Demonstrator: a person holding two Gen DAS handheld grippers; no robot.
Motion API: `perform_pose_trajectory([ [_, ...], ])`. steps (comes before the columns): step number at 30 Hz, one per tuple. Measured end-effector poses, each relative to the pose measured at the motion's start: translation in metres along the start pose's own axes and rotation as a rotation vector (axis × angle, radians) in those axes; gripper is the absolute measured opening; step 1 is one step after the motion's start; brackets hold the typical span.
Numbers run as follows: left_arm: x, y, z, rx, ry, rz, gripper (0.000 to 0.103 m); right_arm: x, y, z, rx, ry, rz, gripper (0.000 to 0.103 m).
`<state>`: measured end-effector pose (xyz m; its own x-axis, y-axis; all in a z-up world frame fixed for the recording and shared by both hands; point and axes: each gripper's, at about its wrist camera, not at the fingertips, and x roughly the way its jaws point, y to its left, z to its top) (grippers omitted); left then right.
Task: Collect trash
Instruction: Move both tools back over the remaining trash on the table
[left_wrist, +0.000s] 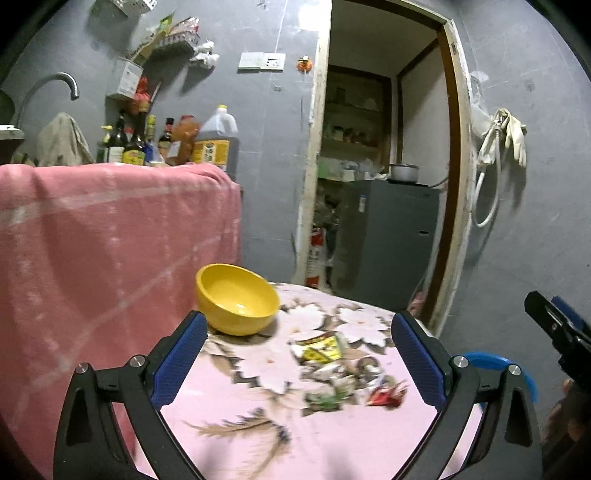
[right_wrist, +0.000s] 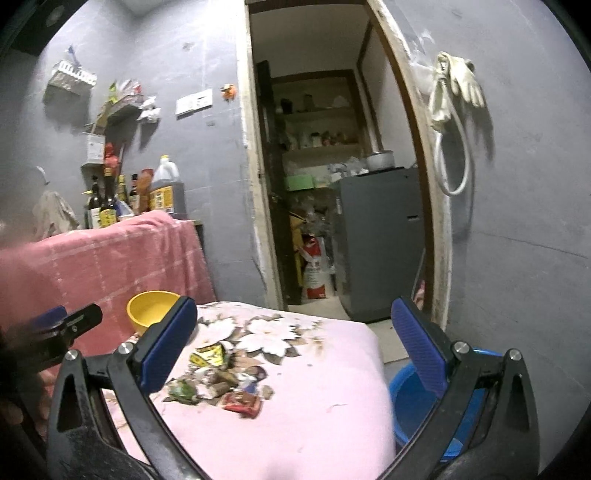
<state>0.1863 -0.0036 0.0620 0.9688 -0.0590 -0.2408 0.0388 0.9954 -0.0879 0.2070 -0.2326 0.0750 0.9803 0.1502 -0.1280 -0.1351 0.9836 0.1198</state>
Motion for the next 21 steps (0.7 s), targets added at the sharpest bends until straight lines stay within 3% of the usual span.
perform_pose_trajectory([
  [5,0.004,0.016,-0.012,0.013,0.024,0.022,0.098,0.011,0.025,-0.01,-0.07,0.034,0.028,0.103],
  [15,0.029,0.029,-0.034,0.017,0.106,0.031,0.098,0.05,0.045,-0.042,-0.162,0.186,0.069,0.103],
  [21,0.054,0.03,-0.04,0.019,0.211,0.002,0.098,0.08,0.045,-0.056,-0.179,0.313,0.081,0.103],
])
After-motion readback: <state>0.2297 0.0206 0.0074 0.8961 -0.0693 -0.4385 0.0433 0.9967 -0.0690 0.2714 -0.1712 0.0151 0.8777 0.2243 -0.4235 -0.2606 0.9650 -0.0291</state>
